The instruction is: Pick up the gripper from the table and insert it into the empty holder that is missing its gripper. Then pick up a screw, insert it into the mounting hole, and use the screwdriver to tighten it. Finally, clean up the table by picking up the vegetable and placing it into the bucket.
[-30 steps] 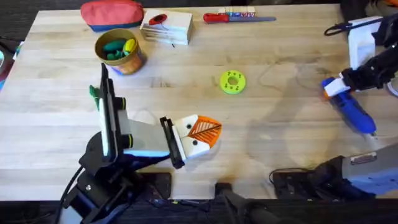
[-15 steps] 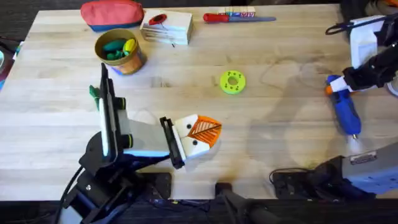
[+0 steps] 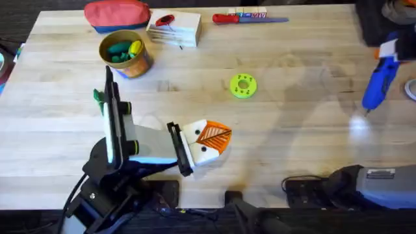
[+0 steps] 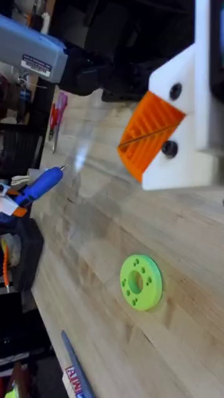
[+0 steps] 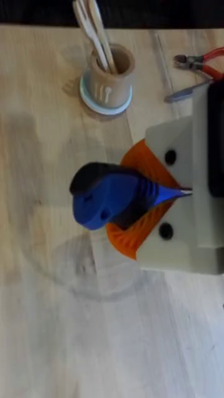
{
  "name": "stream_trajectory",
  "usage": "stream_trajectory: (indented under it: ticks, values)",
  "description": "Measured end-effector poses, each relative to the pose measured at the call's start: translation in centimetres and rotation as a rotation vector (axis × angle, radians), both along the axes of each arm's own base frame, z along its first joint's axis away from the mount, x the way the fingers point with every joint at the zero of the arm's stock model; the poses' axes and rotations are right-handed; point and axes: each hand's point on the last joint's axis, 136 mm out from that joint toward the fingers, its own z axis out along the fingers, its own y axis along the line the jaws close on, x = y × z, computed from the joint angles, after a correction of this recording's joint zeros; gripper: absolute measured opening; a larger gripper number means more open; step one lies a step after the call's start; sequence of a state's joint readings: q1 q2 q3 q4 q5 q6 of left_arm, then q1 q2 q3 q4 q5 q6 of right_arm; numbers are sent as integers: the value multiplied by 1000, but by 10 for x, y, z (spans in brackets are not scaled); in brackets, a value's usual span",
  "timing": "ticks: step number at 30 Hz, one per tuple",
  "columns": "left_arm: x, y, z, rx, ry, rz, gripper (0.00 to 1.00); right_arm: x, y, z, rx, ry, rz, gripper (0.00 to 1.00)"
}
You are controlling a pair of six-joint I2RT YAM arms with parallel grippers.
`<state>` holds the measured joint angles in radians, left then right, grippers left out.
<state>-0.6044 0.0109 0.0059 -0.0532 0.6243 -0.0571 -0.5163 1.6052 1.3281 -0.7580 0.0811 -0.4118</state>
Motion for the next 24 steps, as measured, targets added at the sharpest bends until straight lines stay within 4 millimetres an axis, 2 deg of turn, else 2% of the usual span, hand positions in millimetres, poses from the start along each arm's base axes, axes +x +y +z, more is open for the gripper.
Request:
stream_trajectory:
  ticks: [6,11,14,19,22,24]
  values:
    - [0,0,0,0,1,0,17,-3,5,60,-48,-180,-71,8]
    - [0,0,0,0,1,0,17,-2,29,100,-63,-308,-65,8]
    - [0,0,0,0,0,0,17,0,52,128,-57,-406,-41,8]
    - [0,0,0,0,0,0,17,-2,106,184,-22,-608,83,8]
    - [0,0,0,0,0,0,17,-9,139,220,7,-768,162,8]
    - [0,0,0,0,1,0,17,-19,161,237,41,-869,214,8]
